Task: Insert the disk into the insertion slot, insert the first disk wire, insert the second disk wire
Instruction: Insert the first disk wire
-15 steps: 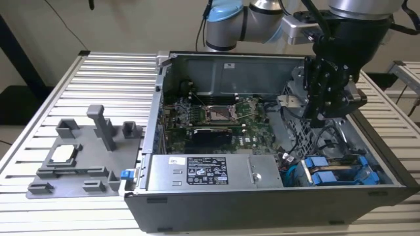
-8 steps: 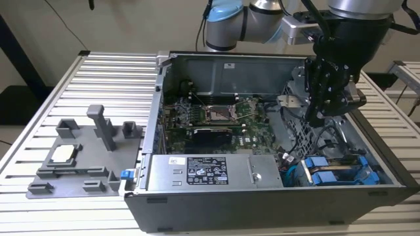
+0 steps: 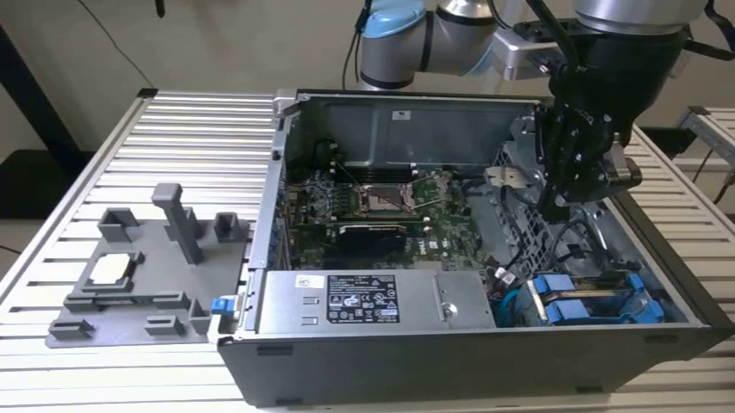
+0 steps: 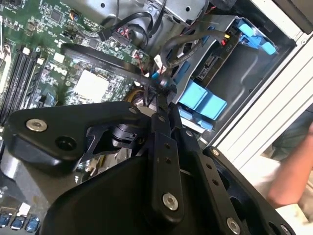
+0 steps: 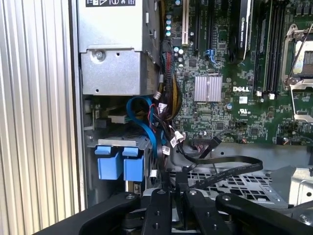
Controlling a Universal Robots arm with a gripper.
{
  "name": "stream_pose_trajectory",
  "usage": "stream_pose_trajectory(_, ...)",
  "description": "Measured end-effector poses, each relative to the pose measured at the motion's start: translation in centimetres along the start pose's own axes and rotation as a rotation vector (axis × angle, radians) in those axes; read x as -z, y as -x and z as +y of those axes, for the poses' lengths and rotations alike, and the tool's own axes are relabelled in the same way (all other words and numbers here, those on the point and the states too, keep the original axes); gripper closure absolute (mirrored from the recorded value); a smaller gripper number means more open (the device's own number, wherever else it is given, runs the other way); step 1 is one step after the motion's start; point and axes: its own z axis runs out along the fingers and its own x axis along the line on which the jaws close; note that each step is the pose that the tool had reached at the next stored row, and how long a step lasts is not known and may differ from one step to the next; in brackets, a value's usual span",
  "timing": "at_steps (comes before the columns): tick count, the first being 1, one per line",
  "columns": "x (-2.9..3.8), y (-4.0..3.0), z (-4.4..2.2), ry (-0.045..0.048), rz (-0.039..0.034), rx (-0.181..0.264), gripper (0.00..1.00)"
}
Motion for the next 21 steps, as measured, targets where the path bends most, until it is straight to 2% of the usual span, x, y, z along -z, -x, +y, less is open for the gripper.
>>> stream_pose_trajectory(5, -0.01, -0.06, 0.00, 0.0011, 0.0009, 0.000, 0.84)
stream_pose_trajectory(8, -0.09, -0.76, -0.03, 0.0026, -0.0018, 0.000, 0.84)
stream_pose_trajectory(15, -0.37, -2.75, -0.45, 0.0098, -0.0183, -0.001, 0.84)
stream_pose_trajectory(21, -0.59, -4.12, -1.05, 0.0251, -0.0343, 0.000, 0.84)
